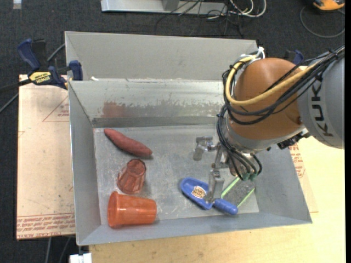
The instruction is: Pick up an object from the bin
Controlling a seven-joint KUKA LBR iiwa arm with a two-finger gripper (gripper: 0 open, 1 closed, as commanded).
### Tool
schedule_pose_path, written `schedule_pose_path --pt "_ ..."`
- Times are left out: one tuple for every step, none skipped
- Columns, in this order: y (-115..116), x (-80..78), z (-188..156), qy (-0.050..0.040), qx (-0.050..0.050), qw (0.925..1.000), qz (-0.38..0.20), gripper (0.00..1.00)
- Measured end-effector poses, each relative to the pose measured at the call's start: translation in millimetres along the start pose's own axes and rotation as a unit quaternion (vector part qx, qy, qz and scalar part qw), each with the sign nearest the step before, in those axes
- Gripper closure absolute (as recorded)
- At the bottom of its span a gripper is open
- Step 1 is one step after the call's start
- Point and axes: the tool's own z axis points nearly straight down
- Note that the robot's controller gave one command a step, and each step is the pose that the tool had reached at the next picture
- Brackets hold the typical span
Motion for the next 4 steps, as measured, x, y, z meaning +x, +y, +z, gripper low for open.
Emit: schedule_pose_path --pt "-0.5 -1.5 -4.0 -0.0040 0.000 1.0000 0.001 0.00" --pt "-0.6 -1.5 -3.4 -0.0043 0.000 1.0000 0.000 0.00" --pt "-13.1 -6.1 -69.5 -0.0034 0.000 0.9995 -0.030 0.00" --pt "-43.4 -5.4 -4.7 -0.0073 0.000 0.9992 -0.039 0.00"
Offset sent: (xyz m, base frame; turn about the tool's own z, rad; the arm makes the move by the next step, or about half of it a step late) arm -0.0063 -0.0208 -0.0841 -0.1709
